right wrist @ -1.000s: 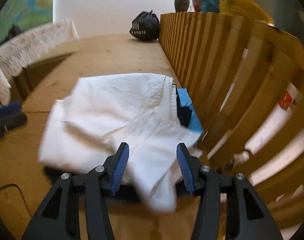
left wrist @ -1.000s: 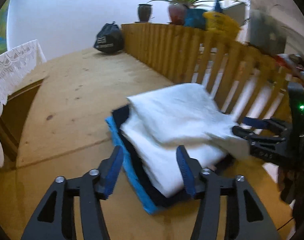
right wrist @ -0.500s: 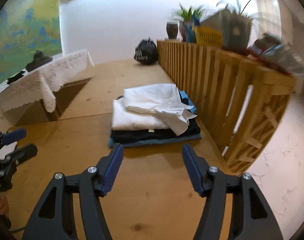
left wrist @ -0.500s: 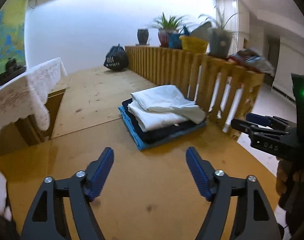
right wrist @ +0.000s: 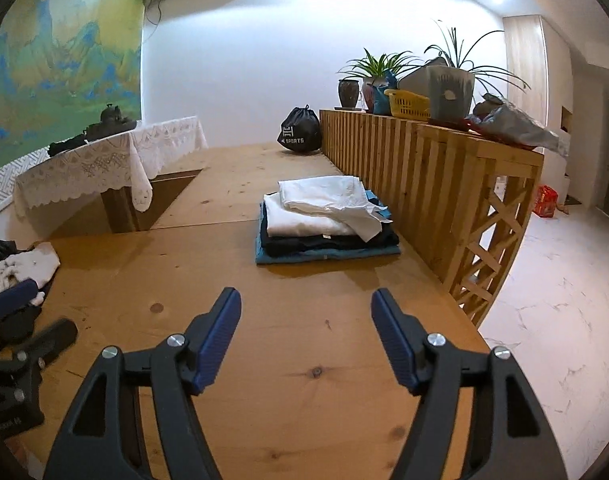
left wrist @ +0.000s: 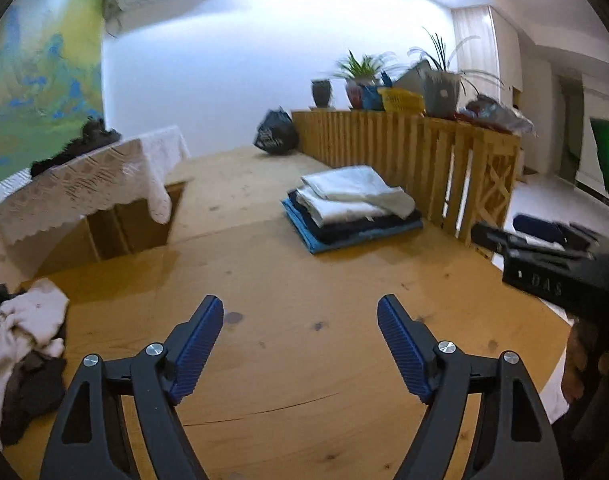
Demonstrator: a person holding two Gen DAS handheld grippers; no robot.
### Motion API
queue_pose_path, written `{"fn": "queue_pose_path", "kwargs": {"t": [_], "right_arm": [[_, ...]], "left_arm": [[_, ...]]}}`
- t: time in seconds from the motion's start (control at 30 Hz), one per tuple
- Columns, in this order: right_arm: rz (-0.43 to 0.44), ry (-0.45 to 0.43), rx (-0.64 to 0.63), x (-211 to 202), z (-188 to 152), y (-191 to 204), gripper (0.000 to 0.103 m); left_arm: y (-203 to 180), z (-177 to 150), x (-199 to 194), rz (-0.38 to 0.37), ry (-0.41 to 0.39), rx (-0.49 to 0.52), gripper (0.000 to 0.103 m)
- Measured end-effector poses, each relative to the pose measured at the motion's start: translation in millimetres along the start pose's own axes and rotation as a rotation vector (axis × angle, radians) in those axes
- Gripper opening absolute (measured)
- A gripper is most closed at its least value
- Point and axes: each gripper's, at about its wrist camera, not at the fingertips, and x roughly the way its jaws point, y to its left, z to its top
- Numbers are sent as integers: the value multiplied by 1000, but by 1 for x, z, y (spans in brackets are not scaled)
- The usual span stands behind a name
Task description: Fold clothes
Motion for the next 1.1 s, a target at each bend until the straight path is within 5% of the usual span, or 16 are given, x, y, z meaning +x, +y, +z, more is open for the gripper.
{"fn": "queue_pose_path", "kwargs": {"t": [0.63,1.1], "right_arm": [[-10,50,-29,8,-26,8,67],[-12,41,-63,6,-29,17,67]], "left_arm": [[-23,-42,21,-67,110,18,78],[-14,-35,11,-36,68,4,78]]}}
